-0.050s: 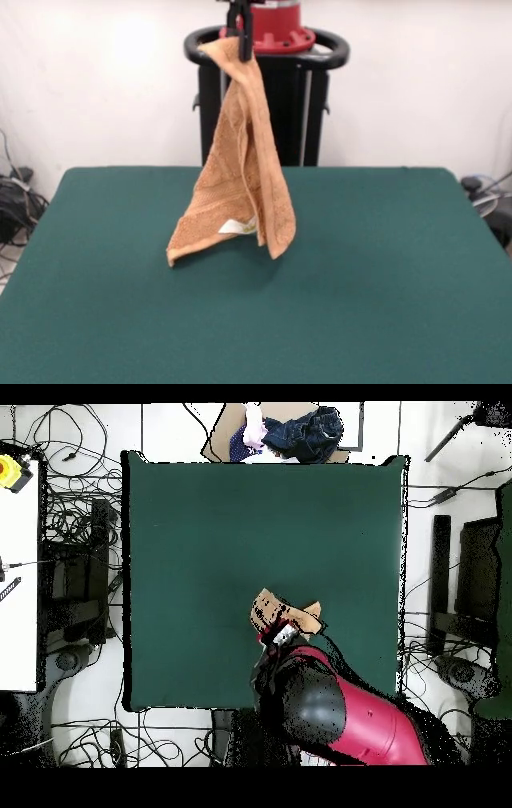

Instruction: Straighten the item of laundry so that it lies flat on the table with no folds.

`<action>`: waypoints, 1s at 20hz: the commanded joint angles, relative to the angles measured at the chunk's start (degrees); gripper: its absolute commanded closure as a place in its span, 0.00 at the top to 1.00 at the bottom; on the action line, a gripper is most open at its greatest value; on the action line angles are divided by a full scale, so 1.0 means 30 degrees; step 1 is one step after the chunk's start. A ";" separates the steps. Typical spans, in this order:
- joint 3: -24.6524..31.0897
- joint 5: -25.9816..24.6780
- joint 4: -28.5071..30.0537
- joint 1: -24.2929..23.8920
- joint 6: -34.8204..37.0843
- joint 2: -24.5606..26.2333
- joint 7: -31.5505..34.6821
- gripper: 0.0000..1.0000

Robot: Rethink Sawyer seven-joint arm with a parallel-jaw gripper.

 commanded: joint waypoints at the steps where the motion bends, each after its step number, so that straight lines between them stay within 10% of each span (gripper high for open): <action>1: 0.1532 -0.0793 0.0038 0.0757 -0.2041 0.2159 0.1033 0.00; 20: -0.2034 -0.1653 -0.2405 0.4165 0.3935 -0.0367 0.3204 0.00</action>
